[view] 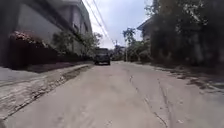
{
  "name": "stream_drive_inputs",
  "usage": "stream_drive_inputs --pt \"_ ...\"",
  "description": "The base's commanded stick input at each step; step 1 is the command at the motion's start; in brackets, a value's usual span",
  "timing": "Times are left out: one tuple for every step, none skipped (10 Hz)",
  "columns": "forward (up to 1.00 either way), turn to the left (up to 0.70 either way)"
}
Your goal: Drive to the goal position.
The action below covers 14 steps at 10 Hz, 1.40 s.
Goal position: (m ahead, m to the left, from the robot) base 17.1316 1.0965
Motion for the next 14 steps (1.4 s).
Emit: stream_drive_inputs --pt "1.0 0.0" --pt "1.0 0.0" --pt "1.0 0.0" --pt "1.0 0.04" --pt "1.0 0.06" --pt "1.0 0.05" --pt "1.0 0.03" --pt "1.0 0.02" --pt "1.0 0.0" --pt "1.0 0.03" --pt "1.0 0.03" --pt "1.0 0.03" --pt "1.0 0.0" --pt "1.0 0.0"
